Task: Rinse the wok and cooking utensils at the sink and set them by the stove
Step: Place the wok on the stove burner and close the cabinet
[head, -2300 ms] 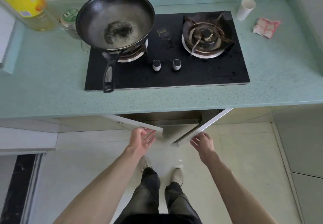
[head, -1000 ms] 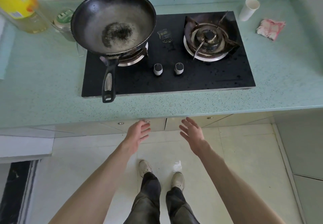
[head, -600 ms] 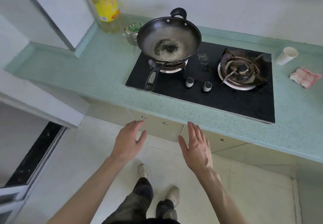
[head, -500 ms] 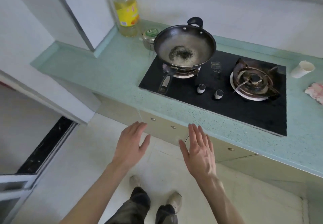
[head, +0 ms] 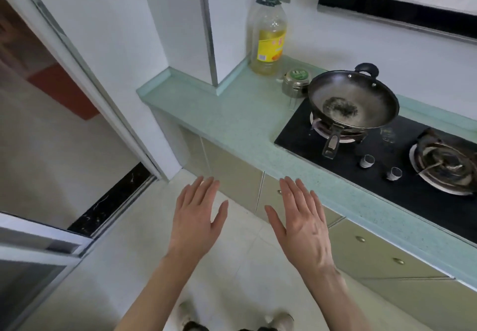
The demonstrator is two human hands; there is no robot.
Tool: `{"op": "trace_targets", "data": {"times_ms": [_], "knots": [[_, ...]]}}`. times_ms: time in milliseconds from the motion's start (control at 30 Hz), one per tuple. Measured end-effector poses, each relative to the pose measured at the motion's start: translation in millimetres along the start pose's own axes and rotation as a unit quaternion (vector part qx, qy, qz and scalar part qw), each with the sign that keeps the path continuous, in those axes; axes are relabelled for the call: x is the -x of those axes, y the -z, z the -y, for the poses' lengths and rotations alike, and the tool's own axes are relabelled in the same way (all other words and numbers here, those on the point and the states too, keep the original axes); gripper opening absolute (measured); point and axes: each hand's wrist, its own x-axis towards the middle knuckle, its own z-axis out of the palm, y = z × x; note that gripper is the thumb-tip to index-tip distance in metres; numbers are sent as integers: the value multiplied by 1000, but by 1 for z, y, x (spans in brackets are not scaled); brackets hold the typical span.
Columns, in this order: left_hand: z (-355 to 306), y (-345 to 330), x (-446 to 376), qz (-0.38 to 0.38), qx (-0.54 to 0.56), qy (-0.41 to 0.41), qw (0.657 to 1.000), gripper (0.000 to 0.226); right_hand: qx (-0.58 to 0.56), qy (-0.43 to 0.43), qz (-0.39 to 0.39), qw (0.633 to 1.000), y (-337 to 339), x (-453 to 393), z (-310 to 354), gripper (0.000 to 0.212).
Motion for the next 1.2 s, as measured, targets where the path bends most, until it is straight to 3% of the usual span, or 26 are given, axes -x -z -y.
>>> {"op": "trace_targets", "data": {"times_ms": [200, 500, 767, 1200], "knots": [[88, 36, 8, 8, 1, 29, 1000, 51, 23, -28, 7, 999, -32, -15, 101, 62], [187, 63, -13, 9, 7, 2, 1000, 49, 49, -41, 7, 998, -71, -53, 209, 59], [256, 50, -59, 8, 17, -3, 1000, 46, 70, -41, 21, 996, -121, -100, 239, 61], [341, 5, -163, 52, 24, -44, 997, 51, 27, -139, 35, 989, -215, -201, 258, 64]]}}
